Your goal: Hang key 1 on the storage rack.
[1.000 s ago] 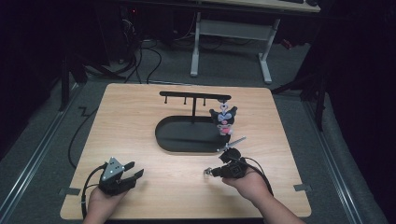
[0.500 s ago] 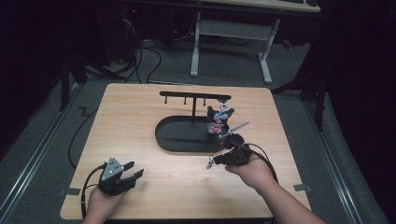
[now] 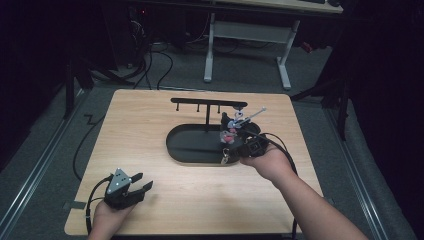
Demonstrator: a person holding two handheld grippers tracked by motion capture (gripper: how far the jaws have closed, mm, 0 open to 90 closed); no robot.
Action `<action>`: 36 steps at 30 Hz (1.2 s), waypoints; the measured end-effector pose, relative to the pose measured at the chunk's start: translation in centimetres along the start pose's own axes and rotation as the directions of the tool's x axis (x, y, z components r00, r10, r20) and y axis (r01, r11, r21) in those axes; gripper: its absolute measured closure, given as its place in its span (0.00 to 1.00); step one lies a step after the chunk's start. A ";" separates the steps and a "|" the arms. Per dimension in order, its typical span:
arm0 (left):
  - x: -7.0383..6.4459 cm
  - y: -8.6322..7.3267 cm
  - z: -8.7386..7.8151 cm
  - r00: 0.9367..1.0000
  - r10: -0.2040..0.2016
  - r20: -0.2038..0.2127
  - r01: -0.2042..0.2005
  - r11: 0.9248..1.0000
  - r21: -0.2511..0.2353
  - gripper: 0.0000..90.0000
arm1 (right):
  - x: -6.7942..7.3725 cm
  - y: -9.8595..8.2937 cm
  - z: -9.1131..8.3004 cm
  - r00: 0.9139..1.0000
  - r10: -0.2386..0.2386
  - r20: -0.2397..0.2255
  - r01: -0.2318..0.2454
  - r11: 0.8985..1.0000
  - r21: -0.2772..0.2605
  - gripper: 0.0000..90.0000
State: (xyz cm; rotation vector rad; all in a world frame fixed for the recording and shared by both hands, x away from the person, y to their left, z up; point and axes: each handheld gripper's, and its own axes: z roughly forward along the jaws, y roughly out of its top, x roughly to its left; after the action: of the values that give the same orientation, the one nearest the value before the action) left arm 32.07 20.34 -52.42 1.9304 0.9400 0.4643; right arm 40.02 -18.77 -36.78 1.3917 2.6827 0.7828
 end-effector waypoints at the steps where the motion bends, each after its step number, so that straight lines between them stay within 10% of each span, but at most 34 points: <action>1: 0.0 0.0 0.0 1.000 0.001 -0.001 -0.001 1.000 0.000 0.54 | -0.1 0.3 -0.1 1.000 -0.004 0.002 0.004 1.000 -0.003 0.99; 36: -0.3 0.2 0.0 0.999 0.030 0.017 -0.030 1.000 0.003 0.54 | -1.6 6.2 -1.9 0.999 0.004 0.043 -0.003 0.999 -0.039 0.99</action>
State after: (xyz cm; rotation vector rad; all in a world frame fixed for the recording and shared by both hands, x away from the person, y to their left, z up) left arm 31.96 20.03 -52.28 1.9505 0.9023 0.4635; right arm 45.23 -17.81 -32.71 1.3886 2.6191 0.7920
